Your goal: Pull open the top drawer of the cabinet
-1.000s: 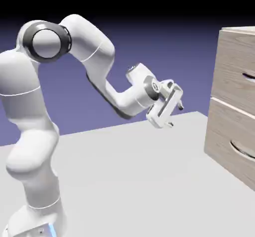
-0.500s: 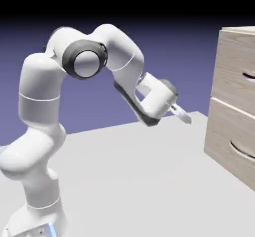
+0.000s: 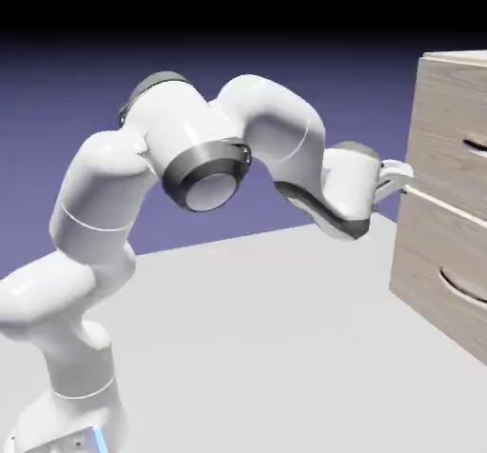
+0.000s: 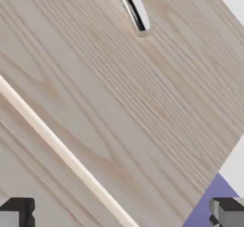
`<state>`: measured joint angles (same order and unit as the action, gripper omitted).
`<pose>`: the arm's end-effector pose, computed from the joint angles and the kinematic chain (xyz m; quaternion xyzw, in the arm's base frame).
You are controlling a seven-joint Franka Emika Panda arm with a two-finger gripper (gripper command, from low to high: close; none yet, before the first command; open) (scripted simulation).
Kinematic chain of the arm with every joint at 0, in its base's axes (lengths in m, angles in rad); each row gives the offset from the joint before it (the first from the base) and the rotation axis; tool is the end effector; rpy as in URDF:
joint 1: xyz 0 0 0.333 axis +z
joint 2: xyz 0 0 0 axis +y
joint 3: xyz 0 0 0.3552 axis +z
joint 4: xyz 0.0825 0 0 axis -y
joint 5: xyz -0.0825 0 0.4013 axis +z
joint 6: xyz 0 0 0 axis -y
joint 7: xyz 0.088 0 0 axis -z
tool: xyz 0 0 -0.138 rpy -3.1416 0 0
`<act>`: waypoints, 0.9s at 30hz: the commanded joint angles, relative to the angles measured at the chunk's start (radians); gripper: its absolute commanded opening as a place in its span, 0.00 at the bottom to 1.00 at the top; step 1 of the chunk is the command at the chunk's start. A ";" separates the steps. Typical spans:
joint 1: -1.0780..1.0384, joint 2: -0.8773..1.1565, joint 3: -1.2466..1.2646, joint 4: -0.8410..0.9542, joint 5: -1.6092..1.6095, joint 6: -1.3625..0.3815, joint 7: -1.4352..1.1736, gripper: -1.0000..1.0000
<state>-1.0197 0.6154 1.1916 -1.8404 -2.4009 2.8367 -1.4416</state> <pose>0.6782 0.0439 0.4213 -0.1111 0.8143 -0.0323 0.5688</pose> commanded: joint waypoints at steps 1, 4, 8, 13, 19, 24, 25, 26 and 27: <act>-0.019 0.021 0.022 0.018 -0.044 -0.004 -0.040 0.50; -0.075 0.086 0.086 0.070 -0.174 -0.015 -0.158 0.50; -0.150 0.172 0.173 0.141 -0.348 -0.029 -0.316 0.50; -0.206 0.237 0.238 0.194 -0.479 -0.040 -0.436 0.50; -0.024 0.301 0.131 0.411 -0.436 0.022 -0.518 0.50; -0.055 0.291 0.150 0.370 -0.444 0.009 -0.506 0.00; -0.085 0.282 0.168 0.334 -0.452 -0.003 -0.495 0.00; -0.115 0.273 0.187 0.298 -0.458 -0.013 -0.483 0.00; -0.146 0.264 0.206 0.262 -0.464 -0.024 -0.472 0.00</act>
<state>-1.1659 0.8791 1.3974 -1.5787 -2.8642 2.8126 -1.9143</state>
